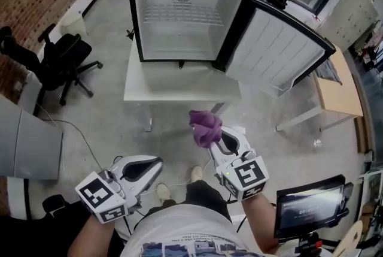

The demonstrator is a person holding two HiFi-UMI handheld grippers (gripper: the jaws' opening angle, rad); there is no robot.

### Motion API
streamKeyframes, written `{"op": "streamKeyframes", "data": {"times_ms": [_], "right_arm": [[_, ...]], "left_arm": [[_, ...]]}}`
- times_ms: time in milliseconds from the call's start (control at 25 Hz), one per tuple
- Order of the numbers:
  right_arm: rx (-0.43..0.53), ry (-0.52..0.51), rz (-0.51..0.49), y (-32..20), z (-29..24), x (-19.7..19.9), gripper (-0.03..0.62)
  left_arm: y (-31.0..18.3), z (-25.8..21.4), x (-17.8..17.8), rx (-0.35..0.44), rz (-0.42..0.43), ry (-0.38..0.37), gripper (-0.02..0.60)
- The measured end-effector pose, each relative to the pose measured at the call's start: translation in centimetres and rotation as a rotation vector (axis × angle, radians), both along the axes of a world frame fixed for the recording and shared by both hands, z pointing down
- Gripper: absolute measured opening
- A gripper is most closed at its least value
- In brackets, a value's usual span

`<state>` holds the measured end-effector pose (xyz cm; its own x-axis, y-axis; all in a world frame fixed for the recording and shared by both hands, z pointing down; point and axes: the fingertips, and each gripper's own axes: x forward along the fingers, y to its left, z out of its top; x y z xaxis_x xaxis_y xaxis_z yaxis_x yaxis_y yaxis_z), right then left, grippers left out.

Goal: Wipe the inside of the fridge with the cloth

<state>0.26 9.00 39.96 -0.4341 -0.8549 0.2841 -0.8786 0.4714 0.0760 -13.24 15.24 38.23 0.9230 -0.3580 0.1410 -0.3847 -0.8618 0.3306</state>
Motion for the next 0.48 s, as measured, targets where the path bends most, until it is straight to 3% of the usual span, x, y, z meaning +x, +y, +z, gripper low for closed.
{"op": "streamKeyframes", "data": {"times_ms": [240,480], "right_arm": [[0.012,-0.023,-0.05,2.6,-0.8,-0.6,0.074],[0.05,-0.062,-0.099,6.1,-2.3,1.4,0.074]], "left_arm": [[2.2,-0.6,-0.3,0.031,-0.05,0.015,0.008],[5.3,-1.4,2.9,0.051,-0.084,-0.01,0.008]]}}
